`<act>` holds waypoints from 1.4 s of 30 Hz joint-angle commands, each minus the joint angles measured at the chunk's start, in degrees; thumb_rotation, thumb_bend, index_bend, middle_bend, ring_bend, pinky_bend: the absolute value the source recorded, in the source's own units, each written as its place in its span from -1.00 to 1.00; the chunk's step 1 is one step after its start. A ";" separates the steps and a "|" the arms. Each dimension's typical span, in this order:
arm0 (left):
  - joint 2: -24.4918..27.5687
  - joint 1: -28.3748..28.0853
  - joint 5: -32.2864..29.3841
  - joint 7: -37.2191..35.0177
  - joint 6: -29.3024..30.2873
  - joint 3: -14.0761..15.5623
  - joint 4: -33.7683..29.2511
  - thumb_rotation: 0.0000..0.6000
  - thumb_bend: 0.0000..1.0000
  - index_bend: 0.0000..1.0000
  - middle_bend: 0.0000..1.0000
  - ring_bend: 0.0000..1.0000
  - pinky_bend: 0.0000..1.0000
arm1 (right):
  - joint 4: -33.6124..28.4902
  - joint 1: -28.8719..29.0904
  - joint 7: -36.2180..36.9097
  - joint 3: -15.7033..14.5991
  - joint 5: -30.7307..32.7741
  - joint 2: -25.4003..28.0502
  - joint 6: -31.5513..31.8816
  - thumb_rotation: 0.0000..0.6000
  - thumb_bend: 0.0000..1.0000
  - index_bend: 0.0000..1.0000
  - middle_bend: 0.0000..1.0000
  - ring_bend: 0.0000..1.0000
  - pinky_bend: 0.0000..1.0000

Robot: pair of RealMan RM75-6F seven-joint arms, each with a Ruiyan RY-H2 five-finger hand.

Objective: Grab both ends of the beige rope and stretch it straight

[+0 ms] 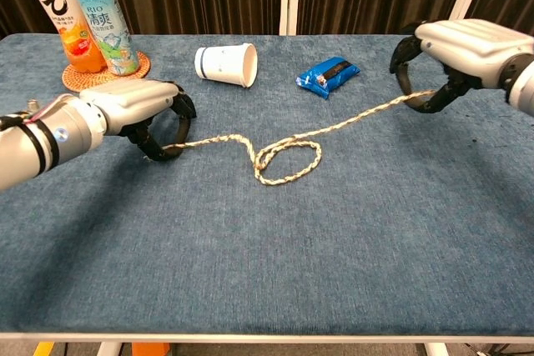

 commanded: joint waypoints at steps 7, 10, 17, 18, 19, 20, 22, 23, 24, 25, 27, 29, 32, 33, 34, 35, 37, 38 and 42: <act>7.32 4.33 6.50 -6.86 4.08 1.54 -4.16 1.00 -0.24 0.21 -0.53 -0.94 -0.93 | -3.17 -4.46 3.74 -0.18 0.61 6.27 3.46 1.00 -0.27 0.27 -0.41 -0.94 -1.00; 10.28 6.35 8.77 -9.09 5.88 2.67 -5.28 1.00 -0.24 0.21 -0.53 -0.94 -0.93 | -4.02 -6.26 6.08 -0.54 0.78 8.78 4.13 1.00 -0.26 0.27 -0.41 -0.94 -1.00; 14.81 10.89 13.16 -14.65 10.00 4.72 -6.28 1.00 -0.24 0.21 -0.53 -0.94 -0.93 | -3.03 -9.67 10.76 -1.56 1.48 11.58 4.52 1.00 -0.26 0.27 -0.42 -0.94 -1.00; 15.14 11.33 13.76 -15.09 10.42 5.01 -6.18 1.00 -0.24 0.21 -0.53 -0.94 -0.93 | -2.68 -9.94 11.17 -1.70 1.54 11.67 4.39 1.00 -0.26 0.27 -0.42 -0.94 -1.00; 15.39 11.78 14.40 -15.50 10.90 5.30 -6.03 1.00 -0.24 0.21 -0.53 -0.94 -0.93 | -2.31 -10.20 11.61 -1.82 1.56 11.69 4.29 1.00 -0.26 0.27 -0.42 -0.94 -1.00; 15.66 12.13 15.09 -16.13 11.30 5.40 -5.54 1.00 -0.24 0.21 -0.53 -0.94 -0.93 | -1.81 -10.52 12.21 -1.98 1.58 11.62 4.16 1.00 -0.26 0.27 -0.42 -0.94 -1.00; 15.75 12.66 16.13 -17.03 11.51 5.90 -4.80 1.00 -0.24 0.21 -0.53 -0.94 -0.93 | -1.05 -10.92 13.00 -2.21 1.52 11.39 3.92 1.00 -0.26 0.27 -0.42 -0.94 -1.00; 15.64 12.91 16.65 -17.63 11.44 6.15 -4.17 1.00 -0.24 0.21 -0.53 -0.94 -0.93 | -0.48 -11.12 13.42 -2.36 1.44 11.12 3.76 1.00 -0.26 0.27 -0.42 -0.94 -1.00; 15.47 13.03 16.93 -17.95 11.27 6.32 -3.63 1.00 -0.24 0.21 -0.53 -0.94 -0.93 | -0.02 -11.25 13.70 -2.50 1.36 10.84 3.61 1.00 -0.26 0.27 -0.42 -0.94 -1.00; 15.27 13.12 17.15 -18.15 11.06 6.46 -3.03 1.00 -0.24 0.21 -0.53 -0.94 -0.93 | 0.45 -11.35 13.98 -2.65 1.25 10.51 3.42 1.00 -0.26 0.27 -0.42 -0.94 -1.00; 14.74 13.31 17.61 -18.35 10.70 6.69 -1.65 1.00 -0.24 0.21 -0.53 -0.94 -0.93 | 1.58 -11.59 14.60 -2.95 1.18 9.72 2.88 1.00 -0.26 0.27 -0.42 -0.94 -1.00; 14.44 13.64 18.00 -18.73 10.67 6.79 -0.78 1.00 -0.24 0.21 -0.53 -0.94 -0.93 | 2.90 -11.90 14.83 -3.11 1.28 8.96 2.67 1.00 -0.26 0.26 -0.42 -0.94 -1.00; 14.39 14.31 18.69 -19.27 11.11 6.95 0.12 1.00 -0.24 0.21 -0.53 -0.94 -0.93 | 4.71 -12.36 15.09 -3.14 1.67 8.10 2.41 1.00 -0.26 0.26 -0.42 -0.94 -1.00; 14.41 14.50 18.89 -19.47 11.27 6.96 0.39 1.00 -0.24 0.21 -0.53 -0.94 -0.93 | 5.15 -12.50 15.29 -3.11 1.81 7.93 2.28 1.00 -0.26 0.26 -0.42 -0.94 -1.00; 14.42 14.66 19.08 -19.70 11.35 6.97 0.70 1.00 -0.24 0.21 -0.53 -0.94 -0.93 | 5.57 -12.63 15.48 -3.08 1.94 7.77 2.15 1.00 -0.26 0.26 -0.42 -0.94 -1.00; 14.40 14.84 19.24 -20.05 11.34 6.95 1.18 1.00 -0.24 0.21 -0.53 -0.94 -0.93 | 6.18 -12.78 15.61 -3.07 2.03 7.54 2.02 1.00 -0.26 0.26 -0.42 -0.94 -1.00; 14.27 15.10 19.38 -20.77 11.09 6.92 2.06 1.00 -0.24 0.21 -0.53 -0.94 -0.93 | 7.16 -13.05 15.77 -3.13 2.04 7.03 1.91 1.00 -0.26 0.26 -0.42 -0.94 -1.00; 14.15 15.20 19.46 -21.12 11.02 6.88 2.51 1.00 -0.24 0.21 -0.53 -0.94 -0.93 | 7.47 -13.18 16.00 -3.16 2.02 6.80 1.82 1.00 -0.26 0.26 -0.42 -0.94 -1.00; 13.36 15.46 19.99 -22.33 10.52 6.84 4.60 1.00 -0.24 0.21 -0.53 -0.94 -0.93 | 8.84 -13.55 16.87 -3.45 1.64 5.80 1.24 1.00 -0.26 0.26 -0.42 -0.94 -1.00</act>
